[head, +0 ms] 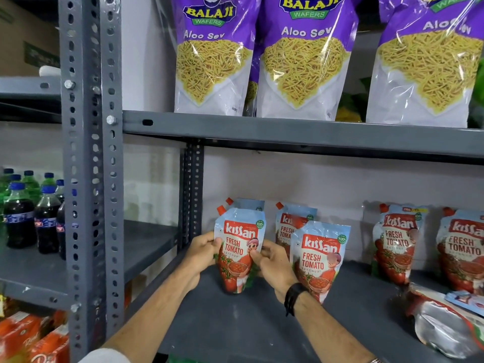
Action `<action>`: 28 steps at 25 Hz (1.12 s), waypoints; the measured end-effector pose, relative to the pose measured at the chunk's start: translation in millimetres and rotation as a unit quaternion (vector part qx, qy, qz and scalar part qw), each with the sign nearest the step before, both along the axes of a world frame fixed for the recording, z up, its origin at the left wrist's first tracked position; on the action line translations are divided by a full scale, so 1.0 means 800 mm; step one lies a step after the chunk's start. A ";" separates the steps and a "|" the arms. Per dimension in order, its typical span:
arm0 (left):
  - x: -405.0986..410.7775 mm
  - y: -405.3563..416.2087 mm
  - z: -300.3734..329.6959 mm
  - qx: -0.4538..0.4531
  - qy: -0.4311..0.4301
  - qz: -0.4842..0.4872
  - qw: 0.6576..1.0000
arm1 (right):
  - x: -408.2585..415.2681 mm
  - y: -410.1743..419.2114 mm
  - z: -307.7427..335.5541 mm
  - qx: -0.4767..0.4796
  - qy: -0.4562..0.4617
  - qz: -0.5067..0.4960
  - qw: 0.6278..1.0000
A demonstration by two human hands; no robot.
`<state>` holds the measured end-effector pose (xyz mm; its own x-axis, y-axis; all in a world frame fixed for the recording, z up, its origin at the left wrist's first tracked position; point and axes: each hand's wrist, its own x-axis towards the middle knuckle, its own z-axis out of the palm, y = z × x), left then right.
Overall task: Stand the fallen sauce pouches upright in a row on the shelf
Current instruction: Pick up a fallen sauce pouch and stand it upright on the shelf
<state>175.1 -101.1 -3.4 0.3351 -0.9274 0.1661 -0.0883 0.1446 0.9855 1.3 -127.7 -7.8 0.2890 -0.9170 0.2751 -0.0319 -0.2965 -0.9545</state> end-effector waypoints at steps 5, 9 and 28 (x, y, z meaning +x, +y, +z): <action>0.016 0.007 -0.023 0.017 -0.001 -0.032 0.999 | 0.006 -0.002 -0.016 -0.014 0.011 0.005 1.000; 0.029 0.013 -0.026 0.029 -0.037 -0.049 0.998 | 0.005 0.001 -0.015 -0.004 0.016 0.019 1.000; 0.015 0.005 -0.057 0.065 -0.364 0.064 0.927 | -0.008 -0.014 -0.049 -0.054 0.172 -0.100 0.978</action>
<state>187.0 -97.1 -48.8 0.2870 -0.9159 0.2808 -0.7446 -0.0289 0.6668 -4.9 -138.8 -46.8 0.1987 -0.9355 0.2923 -0.4141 -0.3505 -0.8401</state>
